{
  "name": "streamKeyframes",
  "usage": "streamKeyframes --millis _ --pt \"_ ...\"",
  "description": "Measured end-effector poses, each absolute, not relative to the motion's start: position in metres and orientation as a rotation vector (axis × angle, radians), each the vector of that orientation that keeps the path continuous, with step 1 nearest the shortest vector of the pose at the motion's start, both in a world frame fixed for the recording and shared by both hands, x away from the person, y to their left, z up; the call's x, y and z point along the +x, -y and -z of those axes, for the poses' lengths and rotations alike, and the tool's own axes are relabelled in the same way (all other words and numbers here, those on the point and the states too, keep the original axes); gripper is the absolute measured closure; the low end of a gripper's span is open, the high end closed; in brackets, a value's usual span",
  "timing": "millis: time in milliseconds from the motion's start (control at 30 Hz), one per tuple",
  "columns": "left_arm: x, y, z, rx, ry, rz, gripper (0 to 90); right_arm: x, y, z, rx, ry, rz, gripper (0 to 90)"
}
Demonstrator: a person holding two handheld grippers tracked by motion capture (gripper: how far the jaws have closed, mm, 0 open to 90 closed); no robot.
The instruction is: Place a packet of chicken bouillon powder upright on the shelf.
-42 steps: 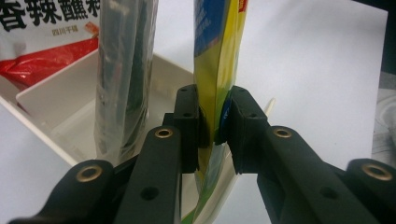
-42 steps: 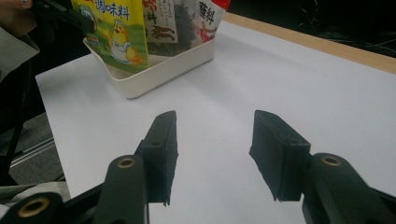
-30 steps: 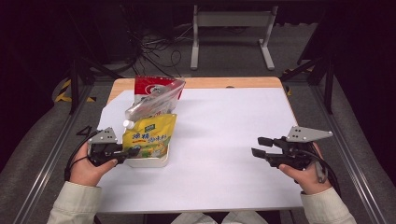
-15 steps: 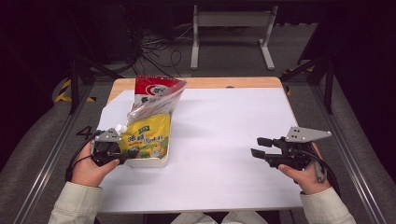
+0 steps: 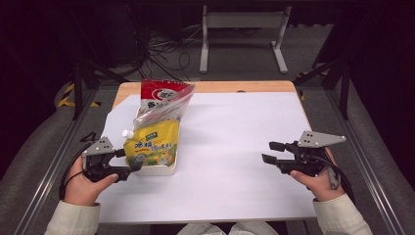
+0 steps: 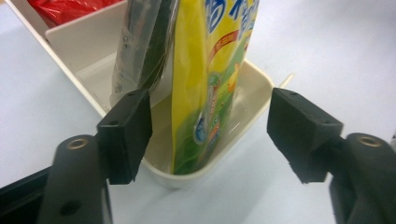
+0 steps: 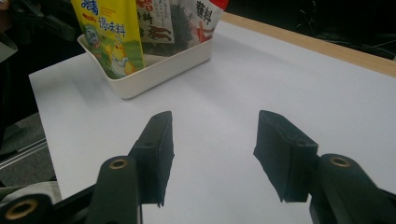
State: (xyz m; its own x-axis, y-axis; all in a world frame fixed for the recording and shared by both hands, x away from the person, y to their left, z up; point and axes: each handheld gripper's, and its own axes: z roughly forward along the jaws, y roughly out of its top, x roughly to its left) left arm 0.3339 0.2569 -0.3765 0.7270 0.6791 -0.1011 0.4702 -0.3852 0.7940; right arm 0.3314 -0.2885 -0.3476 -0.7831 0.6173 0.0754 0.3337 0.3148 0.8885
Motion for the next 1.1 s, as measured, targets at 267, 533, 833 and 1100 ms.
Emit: streamKeyframes --millis 267,533,833,1100 --pt "0.318 -0.266 0.374 2.015 -0.898 -0.361 23.1 0.333 0.3 0.35 0.895 -2.281 -1.422 43.4" --pt "0.306 -0.272 0.379 1.972 -0.897 -0.413 20.0 0.329 0.314 0.355 0.934 -2.245 -1.4 38.8" --pt "0.291 -0.281 0.389 1.923 -0.881 -0.444 17.8 0.325 0.325 0.365 0.972 -2.221 -1.394 35.1" --pt "0.286 -0.287 0.402 1.887 -0.892 -0.463 15.6 0.321 0.336 0.377 0.999 -2.187 -1.383 34.0"
